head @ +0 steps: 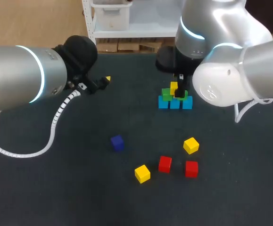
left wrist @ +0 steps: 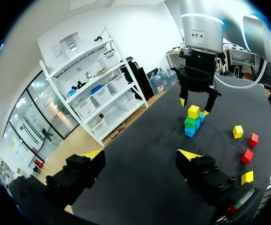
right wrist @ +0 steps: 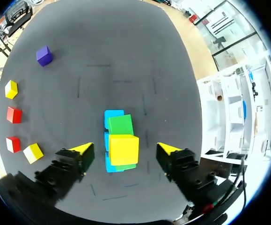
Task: Place the blue cubes, place green cubes on the blue cubes, place the yellow cubes on the green cubes, then place the red cubes on the yellow cubes, and place purple cube on the red cubes.
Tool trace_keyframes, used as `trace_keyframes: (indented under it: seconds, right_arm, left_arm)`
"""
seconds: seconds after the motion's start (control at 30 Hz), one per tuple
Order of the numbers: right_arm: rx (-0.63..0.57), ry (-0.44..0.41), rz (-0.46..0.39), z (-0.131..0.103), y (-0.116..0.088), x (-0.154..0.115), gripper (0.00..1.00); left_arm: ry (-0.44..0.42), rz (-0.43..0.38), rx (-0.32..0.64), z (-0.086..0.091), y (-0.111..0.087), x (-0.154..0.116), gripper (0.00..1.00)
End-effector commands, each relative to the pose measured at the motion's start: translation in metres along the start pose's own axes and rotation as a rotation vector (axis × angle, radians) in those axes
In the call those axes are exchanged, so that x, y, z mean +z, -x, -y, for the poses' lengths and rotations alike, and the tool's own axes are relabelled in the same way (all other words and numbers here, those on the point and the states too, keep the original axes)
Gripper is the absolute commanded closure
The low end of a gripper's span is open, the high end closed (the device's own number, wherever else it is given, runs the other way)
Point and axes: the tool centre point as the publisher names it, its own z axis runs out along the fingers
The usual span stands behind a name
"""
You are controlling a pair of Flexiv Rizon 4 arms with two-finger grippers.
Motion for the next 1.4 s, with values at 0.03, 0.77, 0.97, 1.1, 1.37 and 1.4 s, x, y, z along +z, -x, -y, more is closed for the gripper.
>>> trace_keyframes:
  seconds: [0.03, 0.77, 0.97, 1.1, 1.37, 1.4]
  right_arm:
    - [0.005, -0.012, 0.006, 0.0009, -0.002, -0.0026, 0.0]
    - [0.008, -0.029, 0.017, 0.005, -0.0035, -0.0029, 0.45]
    - [0.003, -0.037, 0.013, 0.0067, -0.0045, -0.004, 0.45]
    - [0.003, -0.04, 0.015, 0.0072, -0.0048, -0.0045, 0.44]
    - [0.007, -0.049, 0.018, 0.0063, -0.0062, -0.0059, 0.19]
    - [0.011, -0.051, 0.021, 0.0065, -0.0071, -0.0074, 0.04]
  left_arm:
    - [-0.001, 0.002, -0.001, -0.0004, -0.0002, 0.001, 0.0]
    - [-0.001, 0.002, -0.001, -0.0004, -0.0002, 0.001, 0.0]
    - [-0.001, 0.002, -0.001, -0.0004, -0.0002, 0.001, 0.0]
    - [-0.001, 0.002, -0.001, -0.0004, -0.0002, 0.001, 0.0]
    - [-0.001, 0.002, -0.001, -0.0004, -0.0002, 0.001, 0.0]
    - [-0.001, 0.002, -0.001, -0.0004, -0.0002, 0.001, 0.0]
